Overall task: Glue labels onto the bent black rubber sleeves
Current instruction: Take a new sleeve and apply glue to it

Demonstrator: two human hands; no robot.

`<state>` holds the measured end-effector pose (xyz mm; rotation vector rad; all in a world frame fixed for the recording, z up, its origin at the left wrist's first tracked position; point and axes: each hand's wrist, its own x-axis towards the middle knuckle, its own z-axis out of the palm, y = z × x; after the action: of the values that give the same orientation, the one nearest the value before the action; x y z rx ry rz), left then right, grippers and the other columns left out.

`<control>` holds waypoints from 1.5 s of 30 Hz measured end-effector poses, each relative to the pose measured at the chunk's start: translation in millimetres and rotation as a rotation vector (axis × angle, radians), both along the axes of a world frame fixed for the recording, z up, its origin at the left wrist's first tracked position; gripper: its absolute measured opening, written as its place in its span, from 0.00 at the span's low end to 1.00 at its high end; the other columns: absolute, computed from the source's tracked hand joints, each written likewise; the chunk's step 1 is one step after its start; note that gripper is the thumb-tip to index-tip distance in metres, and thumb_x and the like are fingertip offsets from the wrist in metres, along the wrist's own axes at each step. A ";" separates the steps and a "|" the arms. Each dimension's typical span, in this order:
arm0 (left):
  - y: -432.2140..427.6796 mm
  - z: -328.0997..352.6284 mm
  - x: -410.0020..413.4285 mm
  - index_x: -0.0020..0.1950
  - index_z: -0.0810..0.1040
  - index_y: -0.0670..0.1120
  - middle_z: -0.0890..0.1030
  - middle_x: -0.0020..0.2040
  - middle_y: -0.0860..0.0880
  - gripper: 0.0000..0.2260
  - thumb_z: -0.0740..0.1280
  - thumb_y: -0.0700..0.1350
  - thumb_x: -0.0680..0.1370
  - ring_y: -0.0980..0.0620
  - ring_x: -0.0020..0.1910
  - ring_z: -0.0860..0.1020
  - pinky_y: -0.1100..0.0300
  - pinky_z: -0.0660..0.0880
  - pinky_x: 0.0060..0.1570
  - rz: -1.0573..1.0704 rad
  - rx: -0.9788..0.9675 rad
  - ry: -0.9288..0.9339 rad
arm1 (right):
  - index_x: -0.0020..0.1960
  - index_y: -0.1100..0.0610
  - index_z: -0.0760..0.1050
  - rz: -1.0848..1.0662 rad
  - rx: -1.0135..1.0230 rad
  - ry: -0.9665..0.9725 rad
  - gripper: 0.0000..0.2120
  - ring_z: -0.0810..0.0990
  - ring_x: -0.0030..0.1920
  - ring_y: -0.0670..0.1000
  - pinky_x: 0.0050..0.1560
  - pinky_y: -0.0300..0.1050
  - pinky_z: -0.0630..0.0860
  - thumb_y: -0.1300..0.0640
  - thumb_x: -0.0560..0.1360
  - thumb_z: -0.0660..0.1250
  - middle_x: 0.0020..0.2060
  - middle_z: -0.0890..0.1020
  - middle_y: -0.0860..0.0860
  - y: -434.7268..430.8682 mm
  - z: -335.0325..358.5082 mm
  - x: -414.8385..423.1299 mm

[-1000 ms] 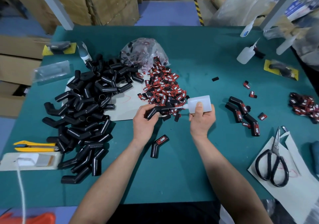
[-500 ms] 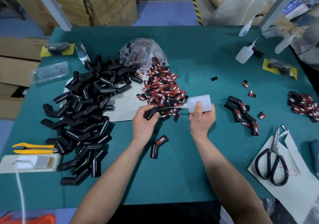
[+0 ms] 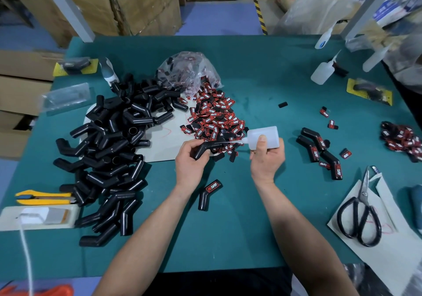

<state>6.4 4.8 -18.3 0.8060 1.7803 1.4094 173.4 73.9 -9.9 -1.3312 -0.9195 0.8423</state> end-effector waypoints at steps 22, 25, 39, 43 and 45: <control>-0.4 -4.9 -0.7 0.50 0.80 0.68 0.83 0.55 0.54 0.17 0.74 0.44 0.72 0.52 0.57 0.82 0.57 0.77 0.61 -0.030 0.112 0.044 | 0.39 0.49 0.67 -0.017 -0.036 -0.075 0.14 0.75 0.26 0.67 0.27 0.60 0.74 0.42 0.73 0.68 0.29 0.74 0.54 -2.4 -2.0 2.2; -0.1 -6.3 -1.3 0.50 0.80 0.68 0.83 0.54 0.56 0.17 0.74 0.44 0.71 0.53 0.57 0.82 0.58 0.78 0.61 -0.031 0.111 0.050 | 0.39 0.49 0.67 -0.006 -0.038 -0.075 0.14 0.75 0.25 0.63 0.27 0.60 0.74 0.41 0.73 0.68 0.27 0.74 0.50 -3.4 -1.8 2.1; 1.0 -10.8 -2.3 0.50 0.80 0.66 0.83 0.53 0.56 0.15 0.75 0.46 0.70 0.52 0.57 0.82 0.53 0.78 0.63 -0.033 0.117 0.052 | 0.39 0.48 0.67 -0.014 -0.057 -0.116 0.14 0.75 0.29 0.69 0.29 0.63 0.74 0.41 0.72 0.68 0.31 0.74 0.60 -6.2 0.6 0.0; 0.0 -9.9 -2.2 0.50 0.80 0.67 0.83 0.54 0.55 0.13 0.73 0.51 0.69 0.51 0.57 0.82 0.52 0.78 0.63 -0.033 0.117 0.037 | 0.38 0.40 0.70 -0.050 -0.039 -0.187 0.09 0.76 0.30 0.69 0.30 0.64 0.74 0.41 0.72 0.68 0.32 0.76 0.67 -5.5 6.6 1.6; -0.1 -9.5 -2.2 0.50 0.80 0.68 0.83 0.54 0.56 0.14 0.74 0.49 0.70 0.52 0.57 0.82 0.51 0.78 0.63 -0.034 0.112 0.036 | 0.37 0.36 0.70 -0.068 -0.040 -0.201 0.08 0.76 0.30 0.69 0.30 0.65 0.74 0.41 0.72 0.67 0.32 0.76 0.68 -4.1 7.8 3.3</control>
<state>4.2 4.7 -27.8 0.9210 1.7192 1.4911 176.7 69.8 -2.1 -1.4935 -1.0114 0.6857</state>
